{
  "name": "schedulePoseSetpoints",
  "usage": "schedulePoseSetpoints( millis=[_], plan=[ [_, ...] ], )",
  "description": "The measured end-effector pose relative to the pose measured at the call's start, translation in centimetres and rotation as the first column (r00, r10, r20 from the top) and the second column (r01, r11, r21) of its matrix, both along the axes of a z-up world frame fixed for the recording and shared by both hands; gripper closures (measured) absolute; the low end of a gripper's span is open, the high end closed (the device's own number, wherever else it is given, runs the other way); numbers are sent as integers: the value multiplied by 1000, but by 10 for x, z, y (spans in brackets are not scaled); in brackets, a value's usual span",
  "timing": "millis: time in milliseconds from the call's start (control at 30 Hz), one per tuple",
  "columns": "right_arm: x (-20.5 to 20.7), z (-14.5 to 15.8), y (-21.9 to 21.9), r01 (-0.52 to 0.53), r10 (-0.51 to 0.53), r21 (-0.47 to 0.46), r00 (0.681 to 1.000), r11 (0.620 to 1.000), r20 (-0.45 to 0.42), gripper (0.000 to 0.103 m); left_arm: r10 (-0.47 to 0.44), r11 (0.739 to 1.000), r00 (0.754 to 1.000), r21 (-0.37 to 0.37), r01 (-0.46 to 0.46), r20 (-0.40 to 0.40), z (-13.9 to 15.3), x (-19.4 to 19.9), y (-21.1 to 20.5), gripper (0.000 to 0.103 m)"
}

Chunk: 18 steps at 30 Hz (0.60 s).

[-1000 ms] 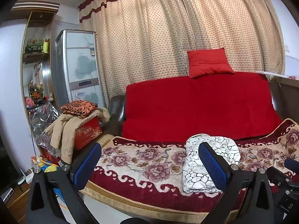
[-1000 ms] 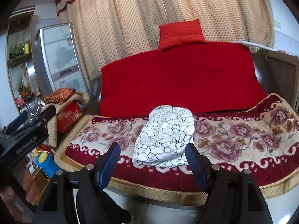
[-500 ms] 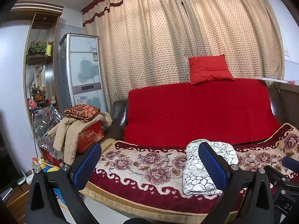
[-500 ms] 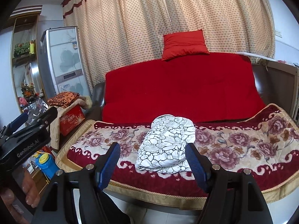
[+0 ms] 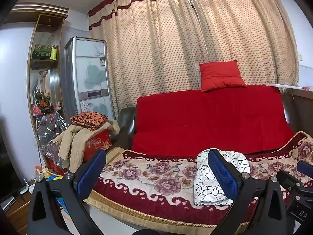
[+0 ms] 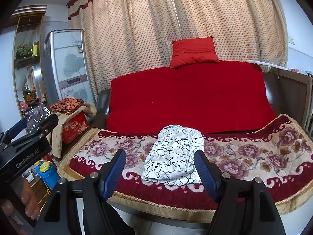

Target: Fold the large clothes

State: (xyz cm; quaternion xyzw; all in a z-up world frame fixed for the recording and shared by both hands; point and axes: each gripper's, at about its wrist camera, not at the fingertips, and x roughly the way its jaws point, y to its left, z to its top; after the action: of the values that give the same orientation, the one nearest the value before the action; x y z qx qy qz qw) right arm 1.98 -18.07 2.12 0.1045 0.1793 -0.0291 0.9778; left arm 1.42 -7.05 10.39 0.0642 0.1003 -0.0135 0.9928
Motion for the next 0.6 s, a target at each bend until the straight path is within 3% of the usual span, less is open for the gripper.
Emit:
schedulePoseSetpoints(
  millis=[600],
  plan=[
    [-2,9,12,-20,21,-26,1000,999,13,28,10,1000,999,0,-10,37,8,-11,12,0]
  ],
)
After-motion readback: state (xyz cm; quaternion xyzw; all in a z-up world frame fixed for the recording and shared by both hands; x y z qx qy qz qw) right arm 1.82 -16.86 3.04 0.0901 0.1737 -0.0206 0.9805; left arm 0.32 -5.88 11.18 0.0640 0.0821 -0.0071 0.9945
